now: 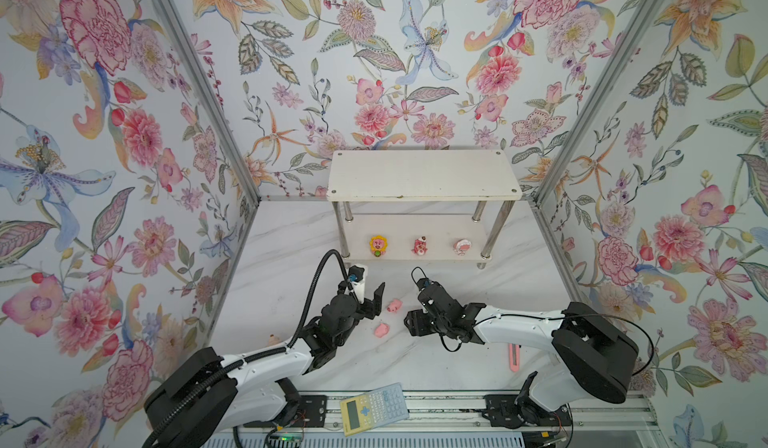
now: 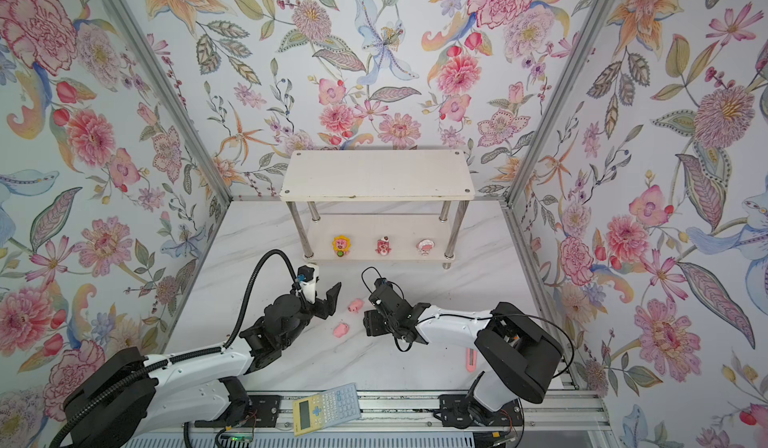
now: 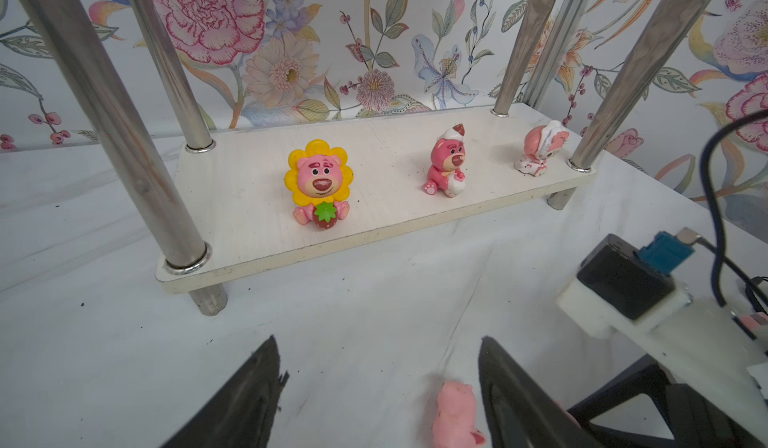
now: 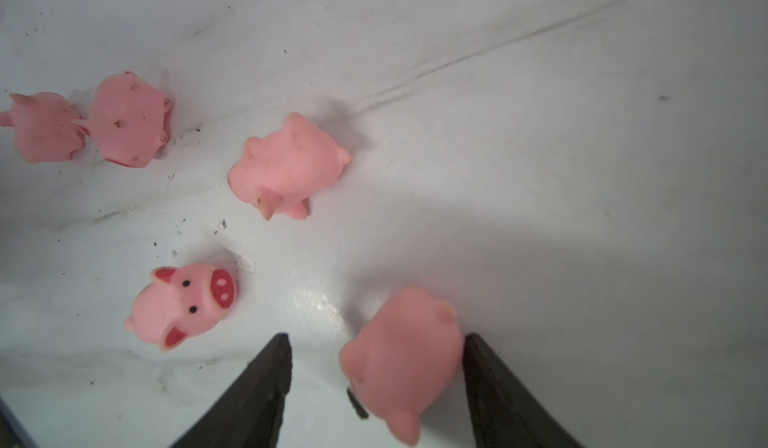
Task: Place and organize the plastic toys onto the shelf
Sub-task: 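Close the right gripper on the pig and lift it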
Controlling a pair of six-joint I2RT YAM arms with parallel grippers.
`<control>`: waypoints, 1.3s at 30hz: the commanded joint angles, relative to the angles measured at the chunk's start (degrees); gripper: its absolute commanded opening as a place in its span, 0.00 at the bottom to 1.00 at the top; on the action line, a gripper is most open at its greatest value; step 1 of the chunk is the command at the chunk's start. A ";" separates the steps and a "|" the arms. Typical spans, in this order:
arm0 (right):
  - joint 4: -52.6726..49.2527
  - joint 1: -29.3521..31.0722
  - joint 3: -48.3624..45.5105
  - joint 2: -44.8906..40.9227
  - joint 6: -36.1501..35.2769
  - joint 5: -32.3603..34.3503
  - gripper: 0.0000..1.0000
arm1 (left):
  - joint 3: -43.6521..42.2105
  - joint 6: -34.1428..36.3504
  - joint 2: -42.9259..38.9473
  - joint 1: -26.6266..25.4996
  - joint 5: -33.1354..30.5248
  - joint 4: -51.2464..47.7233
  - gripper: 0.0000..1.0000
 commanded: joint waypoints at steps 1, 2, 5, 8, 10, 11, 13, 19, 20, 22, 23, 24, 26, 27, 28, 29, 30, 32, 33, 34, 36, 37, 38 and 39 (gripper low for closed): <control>0.45 0.20 1.24 0.98 -1.87 1.51 0.58 | -0.85 0.15 -1.27 1.07 -0.69 0.59 0.76; 0.17 0.49 1.10 1.07 -1.78 1.90 0.54 | -0.94 0.23 -1.33 1.17 -0.68 0.55 0.76; -1.39 1.66 0.63 1.16 -1.66 4.53 0.40 | -1.12 0.29 -1.57 1.48 -0.51 0.54 0.76; -2.40 2.51 -0.07 1.36 -1.27 6.67 0.27 | -1.29 0.29 -1.57 1.78 -0.25 0.62 0.76; -2.91 2.84 -0.35 1.34 -1.07 7.86 0.21 | -1.29 0.04 -1.47 1.90 0.06 0.80 0.76; -3.22 3.02 -0.51 1.13 -1.07 8.40 0.19 | -1.29 -0.05 -1.46 1.91 0.18 0.88 0.76; -4.10 3.00 -0.55 0.32 -1.07 9.15 0.17 | -1.29 -0.33 -1.57 1.97 0.44 1.03 0.77; -12.15 2.44 0.88 -7.41 -4.18 12.37 0.12 | -1.38 -0.22 -2.59 1.97 0.47 0.40 0.77; -13.92 1.92 1.24 -9.39 -4.91 12.71 0.11 | -1.38 -0.24 -2.85 2.12 0.46 0.11 0.76; -17.85 0.52 1.97 -14.25 -6.26 13.32 0.10 | -1.38 -0.11 -3.24 2.16 0.46 -0.05 0.76; -19.94 -0.42 2.60 -17.05 -7.07 13.52 0.10 | -1.38 -0.18 -3.41 2.19 0.46 -0.16 0.76; -22.09 -1.53 3.29 -19.93 -7.93 13.75 0.10 | -1.39 -0.24 -3.74 2.17 0.46 -0.16 0.76; -25.94 -3.88 5.43 -25.07 -9.70 13.91 0.10 | -1.55 -0.37 -4.03 2.31 0.55 -0.17 0.76; -28.01 -5.02 6.89 -27.12 -10.57 14.00 0.10 | -1.56 -0.42 -4.09 2.27 0.63 -0.08 0.76; -30.09 -6.25 8.37 -29.26 -11.83 14.17 0.09 | -1.62 -0.62 -4.17 2.33 0.80 -0.17 0.77; -31.77 -7.48 10.66 -31.19 -13.07 14.55 0.09 | -1.65 -0.71 -4.25 2.39 0.98 -0.16 0.76; -33.03 -8.39 12.50 -32.33 -14.08 14.90 0.09 | -1.65 -0.85 -4.37 2.39 1.12 -0.12 0.77; -35.28 -10.16 17.83 -33.90 -17.16 16.41 0.08 | -1.56 -0.95 -4.44 2.39 1.88 -0.23 0.76; -36.01 -10.93 20.62 -34.08 -18.50 17.21 0.08 | -1.43 -0.99 -4.55 2.33 2.15 -0.36 0.77; -36.45 -11.65 22.87 -33.85 -19.87 17.92 0.08 | -1.30 -1.12 -4.76 2.37 2.42 -0.63 0.77; -36.98 -13.13 29.22 -32.53 -23.15 18.77 0.08 | -1.12 -1.28 -5.32 2.40 2.57 -1.19 0.77; -37.04 -13.72 31.86 -31.39 -24.64 19.14 0.08 | -1.20 -1.28 -5.75 2.38 2.48 -1.56 0.76; -37.06 -14.75 34.98 -30.07 -26.12 19.12 0.09 | -1.36 -1.32 -6.23 2.42 2.32 -1.81 0.76; -36.98 -15.64 37.22 -28.53 -27.73 18.80 0.09 | -1.54 -1.43 -6.72 2.40 2.17 -1.96 0.77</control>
